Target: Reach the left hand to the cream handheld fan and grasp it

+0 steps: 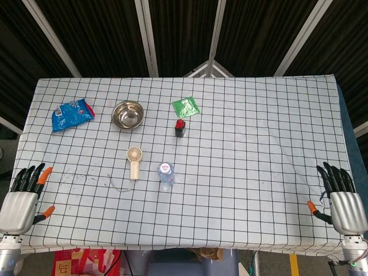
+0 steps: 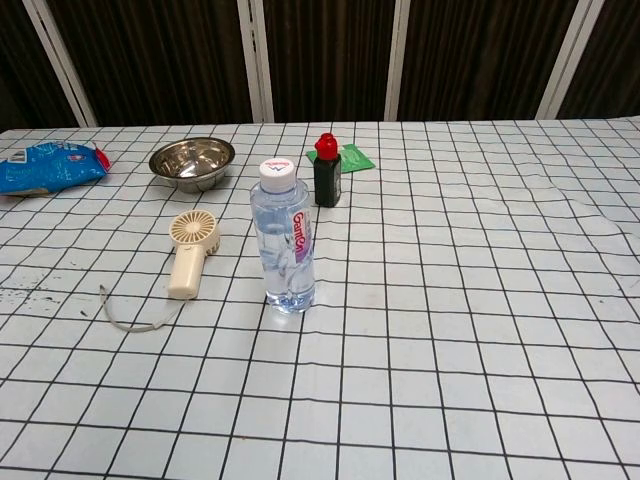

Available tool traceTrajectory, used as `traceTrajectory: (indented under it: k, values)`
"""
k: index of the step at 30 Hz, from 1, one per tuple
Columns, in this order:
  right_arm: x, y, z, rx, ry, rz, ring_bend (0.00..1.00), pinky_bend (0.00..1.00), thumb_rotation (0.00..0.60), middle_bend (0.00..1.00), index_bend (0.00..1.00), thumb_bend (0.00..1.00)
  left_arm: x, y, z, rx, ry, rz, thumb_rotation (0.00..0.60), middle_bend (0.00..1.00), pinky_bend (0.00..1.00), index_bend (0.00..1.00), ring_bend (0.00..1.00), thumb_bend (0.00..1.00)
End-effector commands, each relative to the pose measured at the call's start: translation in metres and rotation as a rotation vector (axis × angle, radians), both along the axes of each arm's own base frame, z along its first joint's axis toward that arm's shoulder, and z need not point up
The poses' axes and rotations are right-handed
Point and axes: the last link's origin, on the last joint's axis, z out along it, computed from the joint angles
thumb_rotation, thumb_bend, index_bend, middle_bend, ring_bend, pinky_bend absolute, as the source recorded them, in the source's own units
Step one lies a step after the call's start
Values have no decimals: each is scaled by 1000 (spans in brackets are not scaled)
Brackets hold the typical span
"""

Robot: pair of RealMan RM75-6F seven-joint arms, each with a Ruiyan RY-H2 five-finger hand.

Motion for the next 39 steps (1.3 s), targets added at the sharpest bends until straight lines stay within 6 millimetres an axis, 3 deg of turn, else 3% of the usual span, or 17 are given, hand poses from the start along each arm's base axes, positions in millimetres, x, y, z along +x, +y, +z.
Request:
traceTrajectory:
  k: [1,15,18,20,23,25,32,39]
  values:
    - [0,0,0,0,0,0,0,0,600,0,73,278,0,0,0,0,0,0,600,0,0,0,0,50]
    - [0,0,0,1,0,2,0,0,600,0,73,278,-1,2,0,-7,13,7,600,18,37,0,0,50]
    - [0,0,0,1,-1,0,0,0,600,0,73,279,1,4,-1,-7,21,1,600,136,197,0,61,86]
    - [0,0,0,3,-1,1,0,0,600,0,73,279,4,8,-2,-6,29,-8,600,280,338,0,185,176]
    - [0,0,0,7,-5,3,0,0,600,0,73,279,8,13,-5,-11,23,-2,600,582,535,0,451,355]
    - [-1,0,1,11,-7,4,0,0,600,0,73,278,13,19,-11,-36,20,15,600,677,601,0,533,435]
    - [-1,-1,1,19,-9,7,0,0,600,0,73,279,36,41,-36,-121,28,-8,600,839,713,0,673,599]
    - [-1,-1,1,19,-8,5,0,0,600,0,73,279,65,60,-71,-201,34,-30,600,888,754,38,717,632]
